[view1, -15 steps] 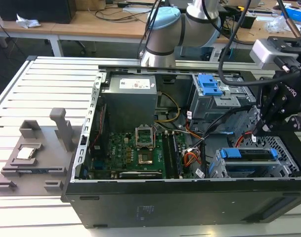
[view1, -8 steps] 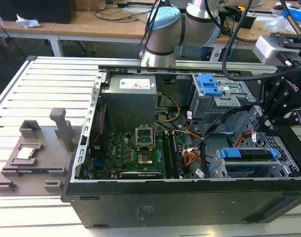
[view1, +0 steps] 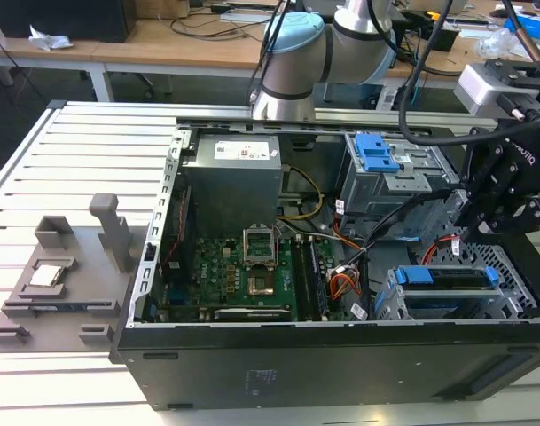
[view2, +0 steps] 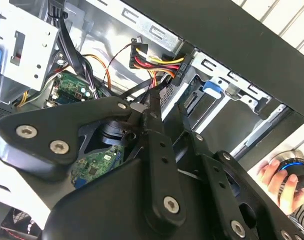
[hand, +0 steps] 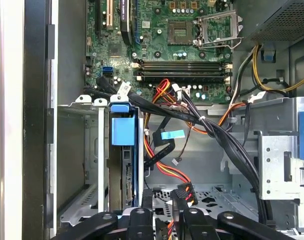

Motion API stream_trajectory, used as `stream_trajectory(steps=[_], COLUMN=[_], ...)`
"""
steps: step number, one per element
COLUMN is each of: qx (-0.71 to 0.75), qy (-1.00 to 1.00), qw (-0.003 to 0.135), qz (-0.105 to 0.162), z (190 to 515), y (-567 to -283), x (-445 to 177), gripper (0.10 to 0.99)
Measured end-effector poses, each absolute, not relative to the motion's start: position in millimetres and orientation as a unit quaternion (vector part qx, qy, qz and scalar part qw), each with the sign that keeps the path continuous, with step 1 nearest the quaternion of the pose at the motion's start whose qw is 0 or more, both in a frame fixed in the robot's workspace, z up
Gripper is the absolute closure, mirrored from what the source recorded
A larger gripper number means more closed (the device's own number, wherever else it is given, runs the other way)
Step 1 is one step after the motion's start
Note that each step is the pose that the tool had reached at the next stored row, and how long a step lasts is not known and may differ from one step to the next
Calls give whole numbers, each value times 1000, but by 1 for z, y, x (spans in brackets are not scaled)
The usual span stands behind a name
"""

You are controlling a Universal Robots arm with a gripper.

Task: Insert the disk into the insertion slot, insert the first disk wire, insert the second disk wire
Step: 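Insert the first disk wire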

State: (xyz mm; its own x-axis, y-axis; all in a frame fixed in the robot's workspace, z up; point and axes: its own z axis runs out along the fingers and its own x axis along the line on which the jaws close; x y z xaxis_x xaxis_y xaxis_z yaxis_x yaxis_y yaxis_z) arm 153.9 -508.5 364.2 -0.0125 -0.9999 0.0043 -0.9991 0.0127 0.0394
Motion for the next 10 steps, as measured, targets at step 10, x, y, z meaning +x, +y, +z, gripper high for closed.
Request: stream_trajectory(steps=[10], qx=[703], qy=[-711], qw=[16], qz=[-13], z=[364], y=[-507], x=[190], gripper=[784])
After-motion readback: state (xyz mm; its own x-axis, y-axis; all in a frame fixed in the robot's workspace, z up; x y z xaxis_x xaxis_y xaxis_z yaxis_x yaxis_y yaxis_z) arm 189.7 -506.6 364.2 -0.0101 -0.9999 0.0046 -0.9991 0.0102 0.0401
